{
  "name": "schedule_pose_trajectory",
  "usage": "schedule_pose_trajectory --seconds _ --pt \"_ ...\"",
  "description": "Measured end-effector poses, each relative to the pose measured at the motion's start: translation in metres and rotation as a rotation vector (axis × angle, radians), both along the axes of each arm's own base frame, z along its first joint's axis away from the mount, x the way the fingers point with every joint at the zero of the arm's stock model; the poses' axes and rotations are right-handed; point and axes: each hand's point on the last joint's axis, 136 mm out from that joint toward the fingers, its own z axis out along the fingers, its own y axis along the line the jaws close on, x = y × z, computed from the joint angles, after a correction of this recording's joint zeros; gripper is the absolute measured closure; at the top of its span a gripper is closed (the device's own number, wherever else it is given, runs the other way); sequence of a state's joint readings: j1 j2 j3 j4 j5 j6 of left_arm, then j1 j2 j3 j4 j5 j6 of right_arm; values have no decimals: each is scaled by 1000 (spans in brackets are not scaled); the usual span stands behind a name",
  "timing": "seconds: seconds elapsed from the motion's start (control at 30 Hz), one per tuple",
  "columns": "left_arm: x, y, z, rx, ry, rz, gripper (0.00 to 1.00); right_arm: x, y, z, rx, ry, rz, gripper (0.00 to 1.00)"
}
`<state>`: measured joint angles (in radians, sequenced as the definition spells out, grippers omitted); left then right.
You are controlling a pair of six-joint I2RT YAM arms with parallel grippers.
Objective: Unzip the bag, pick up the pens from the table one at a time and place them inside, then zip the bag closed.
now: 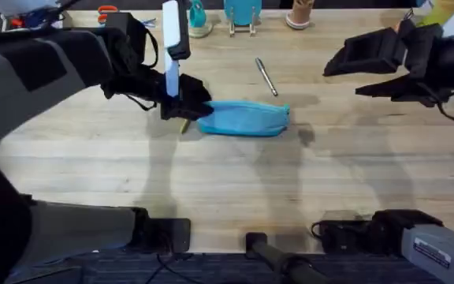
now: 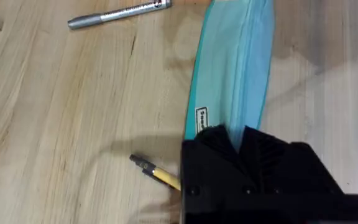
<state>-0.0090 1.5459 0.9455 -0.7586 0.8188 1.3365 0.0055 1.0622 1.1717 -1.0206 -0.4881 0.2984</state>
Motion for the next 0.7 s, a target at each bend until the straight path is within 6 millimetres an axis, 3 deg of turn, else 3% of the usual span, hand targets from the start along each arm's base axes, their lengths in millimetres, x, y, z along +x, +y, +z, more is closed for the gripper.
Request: schedule_pose_trajectory --seconds 0.3,0.7 --pt "0 0 0 0 0 0 960 6 0 0 47 42 -68 4" --pt "0 0 0 0 0 0 960 21 9 -32 68 199 -91 3"
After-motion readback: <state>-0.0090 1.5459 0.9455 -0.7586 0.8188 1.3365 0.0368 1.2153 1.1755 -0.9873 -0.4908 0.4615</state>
